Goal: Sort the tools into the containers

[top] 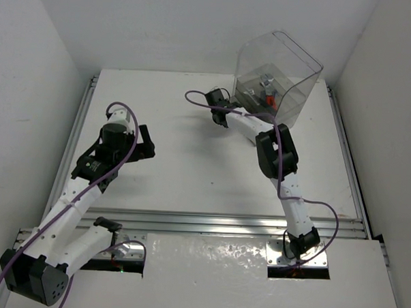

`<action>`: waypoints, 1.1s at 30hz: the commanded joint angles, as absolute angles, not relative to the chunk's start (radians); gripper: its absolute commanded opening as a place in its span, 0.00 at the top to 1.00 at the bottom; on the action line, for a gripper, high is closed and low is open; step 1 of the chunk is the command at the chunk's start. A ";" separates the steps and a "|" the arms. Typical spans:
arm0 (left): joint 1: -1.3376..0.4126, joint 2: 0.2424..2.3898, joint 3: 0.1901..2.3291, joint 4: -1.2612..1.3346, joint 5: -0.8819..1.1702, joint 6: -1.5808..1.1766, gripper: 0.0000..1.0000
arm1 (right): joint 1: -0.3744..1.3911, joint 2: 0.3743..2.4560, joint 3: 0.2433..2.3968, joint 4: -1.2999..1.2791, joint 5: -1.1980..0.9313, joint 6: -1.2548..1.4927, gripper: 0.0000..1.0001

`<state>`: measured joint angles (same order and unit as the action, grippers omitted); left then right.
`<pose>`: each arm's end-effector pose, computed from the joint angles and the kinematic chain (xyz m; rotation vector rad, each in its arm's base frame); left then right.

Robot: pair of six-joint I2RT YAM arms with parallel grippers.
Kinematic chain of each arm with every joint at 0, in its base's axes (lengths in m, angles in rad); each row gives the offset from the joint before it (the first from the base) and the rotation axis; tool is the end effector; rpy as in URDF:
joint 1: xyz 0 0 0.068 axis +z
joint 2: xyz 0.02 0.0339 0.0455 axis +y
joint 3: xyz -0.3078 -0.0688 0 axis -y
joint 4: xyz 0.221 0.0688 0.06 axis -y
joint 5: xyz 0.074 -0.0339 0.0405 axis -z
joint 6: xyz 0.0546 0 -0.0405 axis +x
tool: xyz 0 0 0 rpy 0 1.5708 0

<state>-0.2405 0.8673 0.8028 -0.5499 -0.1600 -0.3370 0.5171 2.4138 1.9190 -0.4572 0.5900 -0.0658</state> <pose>0.1476 -0.0272 0.3201 -0.1955 2.1716 -0.1541 0.4862 0.2416 0.1689 -0.4596 2.3316 -0.5314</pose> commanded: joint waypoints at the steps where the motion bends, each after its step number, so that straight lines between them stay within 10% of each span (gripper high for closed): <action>1: -0.256 0.845 0.798 -0.503 -0.140 -0.319 0.01 | 0.497 2.465 1.996 -0.373 0.876 -0.193 1.00; 21: -0.285 0.848 0.799 -0.506 -0.153 -0.321 0.00 | 0.463 2.418 1.973 -0.406 0.775 -0.180 0.98; 26: -0.284 0.839 0.834 -0.561 -0.319 -0.373 0.00 | 0.526 2.062 1.678 -0.500 0.264 0.053 0.55; 33: -0.229 0.706 0.850 -0.583 -0.451 -0.400 0.00 | 0.563 1.362 1.122 -0.339 0.201 0.236 0.01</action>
